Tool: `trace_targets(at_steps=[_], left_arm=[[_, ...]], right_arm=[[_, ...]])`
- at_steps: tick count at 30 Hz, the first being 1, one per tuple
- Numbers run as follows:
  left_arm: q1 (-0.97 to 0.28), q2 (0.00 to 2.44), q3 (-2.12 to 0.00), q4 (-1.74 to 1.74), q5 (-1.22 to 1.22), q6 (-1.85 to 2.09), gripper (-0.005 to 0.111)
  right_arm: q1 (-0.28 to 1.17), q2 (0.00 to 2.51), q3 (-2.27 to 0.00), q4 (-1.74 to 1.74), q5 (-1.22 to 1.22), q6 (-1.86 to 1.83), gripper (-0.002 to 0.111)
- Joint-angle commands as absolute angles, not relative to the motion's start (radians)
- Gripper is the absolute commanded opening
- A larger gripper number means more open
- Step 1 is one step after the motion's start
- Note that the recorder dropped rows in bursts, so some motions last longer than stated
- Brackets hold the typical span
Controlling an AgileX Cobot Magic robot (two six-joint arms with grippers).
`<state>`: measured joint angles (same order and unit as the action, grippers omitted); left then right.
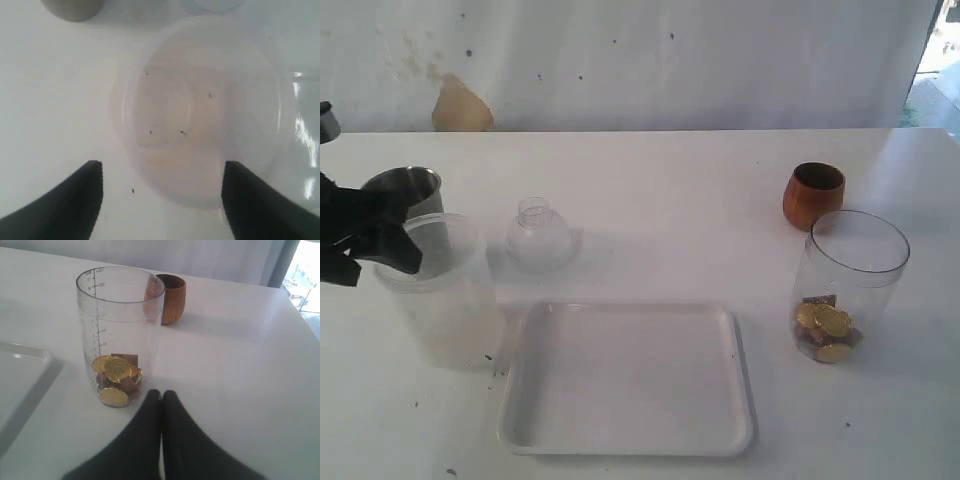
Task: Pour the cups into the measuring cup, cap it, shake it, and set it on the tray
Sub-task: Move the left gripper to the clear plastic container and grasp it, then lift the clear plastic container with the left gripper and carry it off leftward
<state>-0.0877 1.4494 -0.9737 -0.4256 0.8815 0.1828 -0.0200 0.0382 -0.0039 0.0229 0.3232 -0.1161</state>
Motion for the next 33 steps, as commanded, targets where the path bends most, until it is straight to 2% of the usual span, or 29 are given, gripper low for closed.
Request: trace_targets(at_steps=[1, 5, 7, 10, 13, 25, 29, 33], left_arm=[[-0.125, 1.474, -0.971, -0.441, 0.762, 0.178, 0.064], [-0.133, 1.509, -0.971, -0.437, 0.754, 0.176, 0.063], [-0.133, 1.532, -0.971, -0.424, 0.756, 0.179, 0.057], [-0.133, 1.547, -0.971, -0.419, 0.751, 0.184, 0.034], [-0.133, 1.538, -0.991, -0.419, 0.771, 0.196, 0.0], [-0.184, 1.491, -1.264, -0.423, 1.058, 0.196, 0.0], [-0.253, 1.491, -1.317, -0.156, 1.207, 0.099, 0.0], [-0.252, 1.463, -1.286, 0.086, 1.221, 0.0, 0.0]], right_arm=[[-0.021, 0.031, 0.0, 0.025, 0.314, -0.12, 0.0], [-0.021, 0.031, 0.0, 0.025, 0.314, -0.12, 0.0], [-0.021, 0.031, 0.0, 0.025, 0.314, -0.12, 0.0], [-0.021, 0.031, 0.0, 0.025, 0.314, -0.12, 0.0], [-0.021, 0.031, 0.0, 0.025, 0.314, -0.12, 0.0], [-0.021, 0.031, 0.0, 0.025, 0.314, -0.12, 0.0], [-0.021, 0.031, 0.0, 0.025, 0.314, -0.12, 0.0], [-0.021, 0.031, 0.0, 0.025, 0.314, -0.12, 0.0]])
